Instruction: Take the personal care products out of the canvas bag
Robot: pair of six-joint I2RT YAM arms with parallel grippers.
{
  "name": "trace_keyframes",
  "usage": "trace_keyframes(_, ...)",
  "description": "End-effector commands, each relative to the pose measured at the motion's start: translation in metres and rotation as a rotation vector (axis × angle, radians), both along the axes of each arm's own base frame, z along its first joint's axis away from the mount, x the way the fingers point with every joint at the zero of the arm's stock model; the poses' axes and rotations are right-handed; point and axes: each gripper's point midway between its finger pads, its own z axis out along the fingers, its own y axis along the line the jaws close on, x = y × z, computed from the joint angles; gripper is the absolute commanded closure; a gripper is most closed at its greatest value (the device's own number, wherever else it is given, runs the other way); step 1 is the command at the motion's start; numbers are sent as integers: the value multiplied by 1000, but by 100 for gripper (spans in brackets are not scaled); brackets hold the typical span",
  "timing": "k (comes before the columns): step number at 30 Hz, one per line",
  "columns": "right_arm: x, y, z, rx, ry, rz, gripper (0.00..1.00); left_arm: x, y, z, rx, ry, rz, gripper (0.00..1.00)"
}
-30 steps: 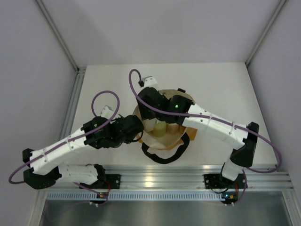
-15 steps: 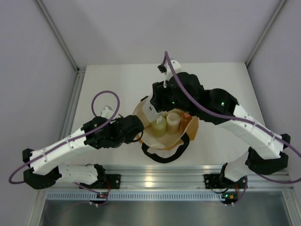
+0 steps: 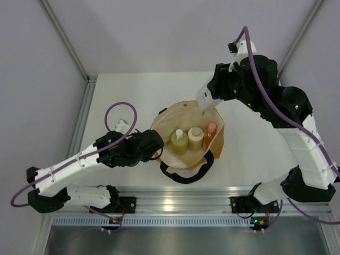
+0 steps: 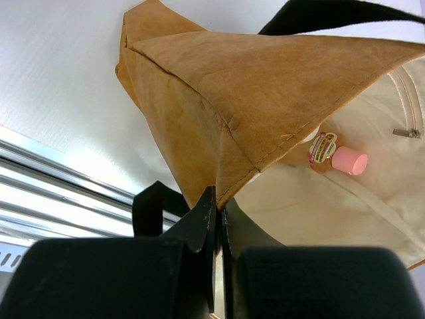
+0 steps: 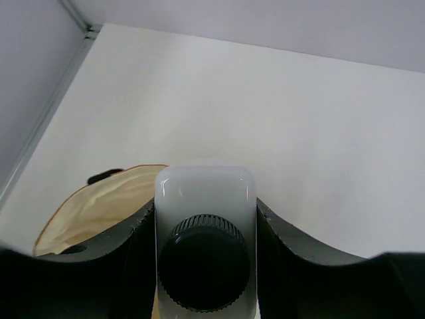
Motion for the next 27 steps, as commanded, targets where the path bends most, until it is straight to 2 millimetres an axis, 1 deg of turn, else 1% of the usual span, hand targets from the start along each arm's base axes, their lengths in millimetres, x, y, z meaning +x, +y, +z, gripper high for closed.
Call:
trace_keyframes(1, -4, -61, 80, 154, -217, -117, 100, -16, 32, -17, 146, 67, -4, 100)
trace_keyframes(2, -3, -68, 82, 149, -225, -137, 100, -16, 33, -17, 146, 68, -2, 100)
trace_keyframes(3, 0, -82, 84, 138, -233, -175, 100, -16, 33, -18, 145, 68, -1, 100)
trace_keyframes(5, 3, -89, 84, 131, -233, -186, 100, -16, 33, -18, 148, 68, 0, 100)
trace_keyframes(6, 7, -97, 84, 127, -235, -213, 100, -16, 33, -18, 146, 67, -2, 100)
trace_keyframes(7, 8, -99, 84, 124, -234, -215, 100, -15, 33, -19, 150, 67, 0, 100)
trace_keyframes(8, 12, -104, 82, 107, -233, -231, 100, -15, 33, -19, 150, 67, 0, 100)
trace_keyframes(9, 18, -114, 79, 91, -230, -267, 100, -15, 33, -18, 150, 67, 0, 100)
trace_keyframes(10, 21, -118, 76, 83, -224, -276, 100, -15, 33, -18, 152, 66, 0, 100)
trace_keyframes(11, 26, -121, 71, 67, -214, -286, 100, -15, 33, -18, 150, 67, -1, 100)
trace_keyframes(12, 35, -131, 64, 50, -196, -312, 100, -15, 33, -18, 151, 67, -1, 100)
trace_keyframes(13, 41, -134, 58, 39, -180, -323, 100, -15, 33, -18, 150, 67, -1, 100)
trace_keyframes(14, 47, -145, 52, 24, -168, -355, 100, -16, 33, -18, 149, 66, -2, 100)
trace_keyframes(15, 53, -148, 42, 12, -143, -359, 100, -15, 33, -18, 150, 65, -2, 100)
trace_keyframes(17, 59, -157, 33, -16, -126, -383, 100, -16, 34, -16, 144, 62, -2, 100)
trace_keyframes(18, 64, -167, 26, -29, -113, -413, 100, -16, 35, -16, 143, 60, -1, 100)
trace_keyframes(19, 65, -171, 24, -36, -112, -421, 100, -15, 34, -16, 143, 57, -4, 100)
trace_keyframes(20, 68, -177, 25, -43, -135, -434, 100, -15, 35, -15, 140, 52, -8, 100)
trace_keyframes(21, 76, -179, 7, -65, -102, -437, 100, -15, 34, -14, 137, 48, -12, 99)
trace_keyframes(23, 80, -181, -3, -63, -92, -424, 100, -13, 33, -14, 147, 38, -19, 98)
trace_keyframes(24, 87, -186, -16, -67, -72, -441, 100, -12, 32, -11, 144, 33, -23, 98)
trace_keyframes(26, 91, -189, -22, -68, -84, -451, 100, -11, 31, -10, 154, 29, -33, 96)
trace_keyframes(27, 96, -190, -41, -84, -53, -455, 100, -11, 31, -10, 158, 27, -36, 96)
